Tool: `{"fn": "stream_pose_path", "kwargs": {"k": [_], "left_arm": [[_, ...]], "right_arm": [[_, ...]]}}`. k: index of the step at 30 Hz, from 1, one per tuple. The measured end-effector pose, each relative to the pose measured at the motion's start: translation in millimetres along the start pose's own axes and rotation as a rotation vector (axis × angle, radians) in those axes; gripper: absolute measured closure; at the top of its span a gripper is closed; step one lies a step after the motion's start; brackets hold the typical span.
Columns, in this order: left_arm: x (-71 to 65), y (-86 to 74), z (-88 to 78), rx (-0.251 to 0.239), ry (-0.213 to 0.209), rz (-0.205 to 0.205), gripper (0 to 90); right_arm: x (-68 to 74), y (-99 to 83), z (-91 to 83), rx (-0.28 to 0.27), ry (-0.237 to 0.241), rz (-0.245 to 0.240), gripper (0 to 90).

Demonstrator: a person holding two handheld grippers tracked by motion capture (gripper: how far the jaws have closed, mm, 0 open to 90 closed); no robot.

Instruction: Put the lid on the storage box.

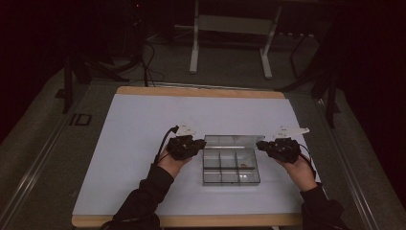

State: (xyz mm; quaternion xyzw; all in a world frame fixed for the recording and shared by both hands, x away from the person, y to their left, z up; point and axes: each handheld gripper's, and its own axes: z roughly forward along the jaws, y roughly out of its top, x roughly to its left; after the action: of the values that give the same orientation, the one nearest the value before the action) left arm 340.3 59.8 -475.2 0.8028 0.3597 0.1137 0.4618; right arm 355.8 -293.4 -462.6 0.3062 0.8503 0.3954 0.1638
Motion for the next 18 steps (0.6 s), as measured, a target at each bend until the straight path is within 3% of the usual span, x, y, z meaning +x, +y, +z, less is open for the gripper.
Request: {"fn": "stream_pose_path", "kwargs": {"k": [7,10,18], "left_arm": [[-4.3,-4.8,-2.5,0.014,-0.001,0.016,82.3],[-6.3,-7.9,-3.5,0.018,-0.002,0.018,82.3],[-9.9,-13.5,-5.2,0.025,-0.008,0.018,82.6]], "right_arm": [[4.2,-4.2,-3.9,-0.007,0.006,-0.001,83.3],[8.3,-7.2,-5.2,-0.014,-0.006,-0.027,83.0],[13.5,-11.2,-9.0,-0.009,-0.007,-0.042,82.3]]}}
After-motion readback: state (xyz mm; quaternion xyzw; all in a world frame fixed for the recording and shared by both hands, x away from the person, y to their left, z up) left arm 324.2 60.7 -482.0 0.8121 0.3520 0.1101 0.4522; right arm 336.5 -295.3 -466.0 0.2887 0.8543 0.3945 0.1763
